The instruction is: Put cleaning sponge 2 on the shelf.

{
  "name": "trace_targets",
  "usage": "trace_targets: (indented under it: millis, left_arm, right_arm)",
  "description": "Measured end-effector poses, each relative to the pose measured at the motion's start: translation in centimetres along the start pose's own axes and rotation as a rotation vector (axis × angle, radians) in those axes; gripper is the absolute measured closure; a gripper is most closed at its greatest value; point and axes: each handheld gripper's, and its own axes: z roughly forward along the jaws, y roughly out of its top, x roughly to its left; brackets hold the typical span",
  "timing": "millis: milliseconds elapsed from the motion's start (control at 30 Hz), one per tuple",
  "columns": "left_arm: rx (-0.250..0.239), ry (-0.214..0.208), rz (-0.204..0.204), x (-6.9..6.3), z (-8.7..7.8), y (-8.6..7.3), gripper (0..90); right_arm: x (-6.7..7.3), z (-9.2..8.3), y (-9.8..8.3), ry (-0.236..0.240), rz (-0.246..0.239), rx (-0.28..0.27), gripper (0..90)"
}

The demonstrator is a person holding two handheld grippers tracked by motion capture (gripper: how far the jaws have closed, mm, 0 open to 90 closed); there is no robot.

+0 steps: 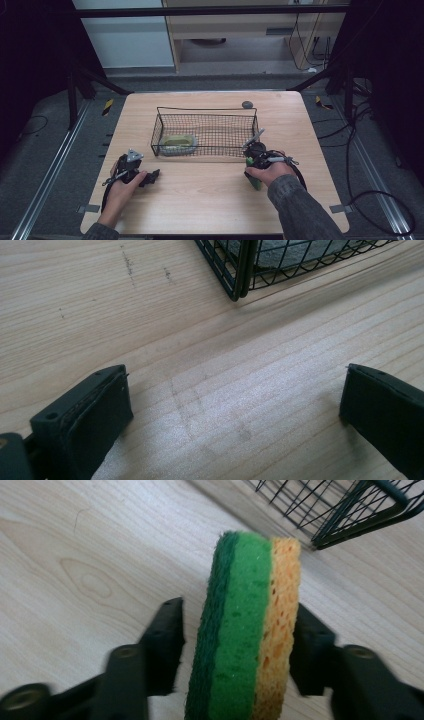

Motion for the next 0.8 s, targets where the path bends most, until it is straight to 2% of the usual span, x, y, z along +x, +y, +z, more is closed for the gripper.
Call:
trace_targets:
  millis: [33,100,233,267,367,500,800]
  left_arm:
    - [0.0,-0.001,0.0,0.0,0.0,0.0,0.0]
    - [-0.003,-0.001,-0.001,0.0,0.0,0.0,0.0]
    - [-0.004,-0.003,0.0,0.0,0.0,0.0,0.0]
    - [-0.002,-0.004,0.003,0.0,0.0,0.0,0.0]
    - [-0.009,-0.006,0.005,0.1,0.0,-0.1,0.0]
    - [-0.01,-0.008,0.01,0.1,0.1,0.0,0.0]
    - [-0.013,-0.003,0.001,0.2,0.2,0.1,0.0]
  right_arm:
    - [0.0,0.0,-0.1,-0.005,-0.021,-0.001,61.0]
    - [-0.1,-0.2,-0.2,0.002,-0.032,-0.008,63.7]
    - [-0.7,-0.7,-0.7,0.007,-0.042,-0.038,64.1]
    - [-0.9,-0.9,-0.8,0.006,-0.032,-0.048,64.1]
    - [-1.8,-1.6,-1.3,-0.003,-0.044,-0.079,64.1]
    - [-3.1,-2.3,-1.9,-0.022,-0.033,-0.105,64.1]
    - [-5.6,-3.0,-2.5,-0.045,0.001,-0.129,64.1]
